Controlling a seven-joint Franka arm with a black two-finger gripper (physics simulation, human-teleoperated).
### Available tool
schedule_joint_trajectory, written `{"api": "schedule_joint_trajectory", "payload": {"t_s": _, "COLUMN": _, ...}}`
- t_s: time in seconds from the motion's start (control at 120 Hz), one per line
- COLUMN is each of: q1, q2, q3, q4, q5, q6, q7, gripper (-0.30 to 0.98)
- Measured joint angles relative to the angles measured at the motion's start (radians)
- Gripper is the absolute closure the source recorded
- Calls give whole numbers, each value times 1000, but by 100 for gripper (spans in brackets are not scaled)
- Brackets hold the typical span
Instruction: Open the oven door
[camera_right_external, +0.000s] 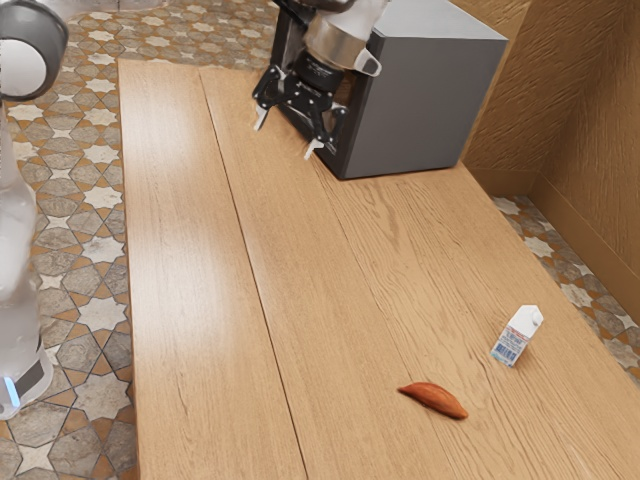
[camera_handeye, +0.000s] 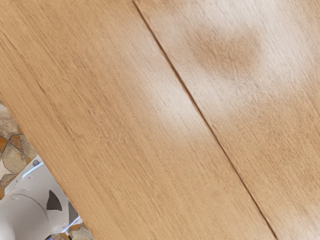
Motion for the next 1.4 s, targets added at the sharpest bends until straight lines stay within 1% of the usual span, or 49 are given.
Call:
{"api": "schedule_joint_trajectory", "payload": {"t_s": 0.05, "q1": -30, "q2": 15, "q3": 0, "q4": 9, "q5": -6, "q6": 62, "q7": -107, "gripper": 0}}
{"api": "schedule_joint_trajectory", "payload": {"t_s": 0.108, "q1": -43, "q2": 16, "q3": 1, "q4": 14, "q5": -12, "q6": 118, "q7": -220, "gripper": 0}}
{"api": "schedule_joint_trajectory", "payload": {"t_s": 0.183, "q1": -33, "q2": 10, "q3": 2, "q4": 20, "q5": -16, "q6": 171, "q7": -349, "gripper": 0}}
{"api": "schedule_joint_trajectory", "payload": {"t_s": 0.258, "q1": -17, "q2": 4, "q3": 16, "q4": 68, "q5": -16, "q6": 207, "q7": -464, "gripper": 0}}
{"api": "schedule_joint_trajectory", "payload": {"t_s": 0.433, "q1": 158, "q2": 56, "q3": 29, "q4": 170, "q5": 23, "q6": 290, "q7": -681, "gripper": 0}}
{"api": "schedule_joint_trajectory", "payload": {"t_s": 0.6, "q1": 305, "q2": 93, "q3": 30, "q4": 177, "q5": 31, "q6": 494, "q7": -809, "gripper": 0}}
{"api": "schedule_joint_trajectory", "payload": {"t_s": 0.717, "q1": 393, "q2": 125, "q3": 31, "q4": 172, "q5": 1, "q6": 629, "q7": -863, "gripper": 0}}
{"api": "schedule_joint_trajectory", "payload": {"t_s": 0.8, "q1": 427, "q2": 142, "q3": 31, "q4": 170, "q5": -13, "q6": 690, "q7": -890, "gripper": 0}}
{"api": "schedule_joint_trajectory", "payload": {"t_s": 1.033, "q1": 376, "q2": 154, "q3": 30, "q4": 145, "q5": -29, "q6": 769, "q7": -922, "gripper": 0}}
{"api": "schedule_joint_trajectory", "payload": {"t_s": 1.283, "q1": 430, "q2": 174, "q3": 29, "q4": 139, "q5": -18, "q6": 795, "q7": -859, "gripper": 0}}
{"api": "schedule_joint_trajectory", "payload": {"t_s": 1.4, "q1": 428, "q2": 176, "q3": 26, "q4": 138, "q5": 11, "q6": 800, "q7": -811, "gripper": 0}}
